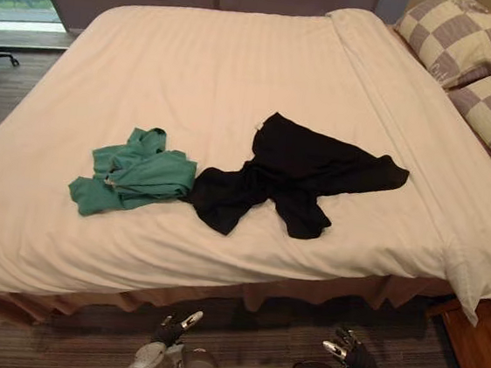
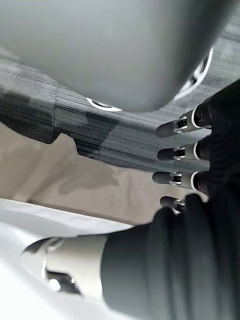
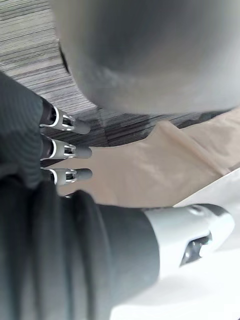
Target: Tidy the bed and pick cloth on bed and put in laundry
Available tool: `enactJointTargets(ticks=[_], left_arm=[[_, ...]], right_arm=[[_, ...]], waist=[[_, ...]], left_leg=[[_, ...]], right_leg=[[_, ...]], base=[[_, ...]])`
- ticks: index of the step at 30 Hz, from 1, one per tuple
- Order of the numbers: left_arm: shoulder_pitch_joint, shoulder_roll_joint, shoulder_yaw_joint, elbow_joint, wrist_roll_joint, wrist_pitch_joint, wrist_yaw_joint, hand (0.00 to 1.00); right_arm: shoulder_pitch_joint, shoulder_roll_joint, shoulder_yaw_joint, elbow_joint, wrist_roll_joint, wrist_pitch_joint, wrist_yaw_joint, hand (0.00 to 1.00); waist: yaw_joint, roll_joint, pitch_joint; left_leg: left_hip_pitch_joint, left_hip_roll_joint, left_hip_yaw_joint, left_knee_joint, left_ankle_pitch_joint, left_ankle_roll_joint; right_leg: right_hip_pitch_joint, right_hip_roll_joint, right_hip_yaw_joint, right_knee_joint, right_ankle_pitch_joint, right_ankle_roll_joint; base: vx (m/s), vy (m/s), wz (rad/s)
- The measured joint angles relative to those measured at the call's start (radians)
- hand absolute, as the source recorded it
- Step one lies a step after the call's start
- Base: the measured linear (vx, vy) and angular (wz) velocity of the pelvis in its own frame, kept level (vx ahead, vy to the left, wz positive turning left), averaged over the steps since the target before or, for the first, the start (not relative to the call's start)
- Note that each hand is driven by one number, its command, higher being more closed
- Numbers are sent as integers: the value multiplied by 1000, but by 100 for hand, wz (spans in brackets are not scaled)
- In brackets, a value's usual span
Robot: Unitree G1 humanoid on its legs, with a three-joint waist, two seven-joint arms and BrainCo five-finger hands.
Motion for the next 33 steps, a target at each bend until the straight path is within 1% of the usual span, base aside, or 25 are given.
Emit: enactJointTargets(ticks=[1,2,3,5,6,7,8,10,12,13,14,17,19,20,21,22,23,25,26,27,28,30,31,32,33], left_arm=[[-1,-2,5,3,-66,-3,19,0],[-8,-6,10,4,-110,-6,30,0],[-3,-8,42,8,-190,-8,55,0],[11,-18,86,9,-286,-7,91,0],[11,-18,133,8,-338,-6,113,0],[8,-15,167,7,-357,-8,126,0],[-4,0,256,4,-393,-12,165,0],[-18,33,348,-5,-395,-12,202,0],[-24,96,474,-45,-385,-10,239,0],[-24,146,544,-58,-373,-1,255,0],[-24,170,576,-70,-364,3,271,0],[-20,304,714,-139,-268,40,339,0],[-19,420,781,-202,-65,80,358,0],[-20,453,786,-206,-15,81,354,0],[-21,519,784,-220,70,81,341,0],[-29,601,768,-228,163,75,303,0],[-31,617,759,-228,182,73,297,0],[-71,736,654,-227,289,47,265,0],[-88,757,625,-227,313,35,265,0],[-131,793,569,-230,344,16,265,0],[-155,808,545,-231,358,9,265,0],[-253,859,440,-248,375,-2,255,0],[-276,866,416,-262,376,0,248,0],[-310,869,379,-298,411,3,243,0],[-339,869,349,-328,425,10,239,0]], right_arm=[[-3,-5,-10,4,50,33,-33,0],[-3,-6,-18,5,78,47,-52,0],[-3,-5,-44,11,132,69,-87,0],[9,9,-111,22,201,80,-129,0],[18,19,-147,21,248,81,-156,0],[24,21,-166,21,274,82,-171,0],[39,23,-247,20,336,88,-218,0],[55,13,-355,15,391,87,-281,0],[74,-23,-497,2,443,76,-363,0],[79,-57,-577,2,457,71,-400,0],[79,-77,-616,1,456,64,-420,0],[82,-181,-807,-1,359,43,-488,0],[84,-256,-922,-29,279,-3,-505,0],[85,-278,-944,-34,263,-16,-505,0],[81,-333,-987,-36,216,-39,-502,0],[71,-411,-1020,-34,160,-65,-487,0],[69,-426,-1022,-34,147,-70,-481,0],[39,-545,-998,-34,89,-106,-444,0],[29,-572,-976,-35,75,-113,-432,0],[9,-621,-916,-39,64,-124,-404,0],[-3,-639,-885,-43,65,-130,-389,0],[-47,-656,-771,-106,65,-131,-348,0],[-59,-656,-744,-121,65,-131,-340,0],[-88,-655,-684,-142,67,-130,-325,0],[-103,-652,-642,-157,67,-130,-318,0]], waist=[[3,12,10],[9,13,11],[15,9,14],[11,19,19],[7,28,15],[7,30,14],[6,35,12],[6,42,8],[2,44,-4],[3,42,-13],[4,41,-13],[6,17,-41],[7,-5,-74],[7,-10,-77],[9,-18,-88],[8,-26,-92],[8,-28,-93],[6,-43,-100],[5,-44,-100],[5,-45,-100],[4,-45,-100],[-7,-41,-90],[-13,-40,-76],[-20,-39,-62],[-23,-31,-54]], left_leg=[[0,-4,23,-32,-1,0],[1,-4,35,-37,1,-1],[15,-7,49,-50,6,-2],[50,-20,70,-89,22,-7],[70,-26,87,-115,33,-13],[77,-28,92,-126,38,-15],[91,-31,93,-142,49,-21],[111,-32,93,-160,56,-27],[126,-32,92,-181,62,-34],[132,-32,89,-193,65,-37],[141,-32,89,-198,66,-38],[154,-35,70,-220,67,-40],[157,-44,53,-238,71,-40],[157,-48,45,-242,72,-39],[156,-55,37,-245,72,-39],[151,-60,18,-248,72,-38],[149,-60,14,-248,72,-38],[133,-62,-12,-245,74,-35],[125,-62,-15,-243,75,-33],[109,-62,-20,-240,78,-29],[101,-63,-21,-239,79,-26],[68,-64,-38,-236,85,-18],[68,-64,-39,-235,85,-17],[55,-64,-40,-228,85,-17],[27,-64,-40,-219,85,-17]], right_leg=[[-19,2,8,9,16,-4],[-21,6,11,13,24,-4],[-30,7,24,32,25,-2],[-42,0,26,76,9,-6],[-58,-4,26,105,-3,-11],[-64,-5,26,116,-9,-10],[-66,-5,19,135,-22,-13],[-59,-4,12,146,-33,-16],[-49,-2,-8,150,-45,-17],[-40,0,-16,140,-47,-19],[-32,2,-18,135,-47,-19],[3,2,-41,102,-47,-19],[22,2,-64,76,-47,-19],[28,2,-66,69,-47,-19],[36,1,-69,55,-46,-19],[44,1,-70,40,-44,-18],[46,1,-72,36,-43,-17],[43,0,-86,14,-35,-19],[42,0,-88,9,-31,-20],[33,1,-89,-1,-24,-21],[25,1,-88,-4,-22,-22],[7,1,-89,-4,-16,-24],[5,1,-89,-1,-16,-24],[-16,0,-88,12,-16,-24],[-48,-3,-86,25,-16,-24]], base=[[-52,20,-21],[-30,5,-34],[23,-5,-27],[63,-13,-28],[86,-29,-30],[107,-54,-18],[105,-59,-2],[105,-56,5],[86,-48,7],[76,-30,9],[86,-18,11],[76,4,17],[82,10,26],[77,22,23],[77,39,23],[62,32,21],[32,21,26],[29,9,26],[25,5,18],[-2,5,10],[-11,0,9],[-13,-13,10],[-38,-6,9],[-43,6,4],[-65,11,1]])
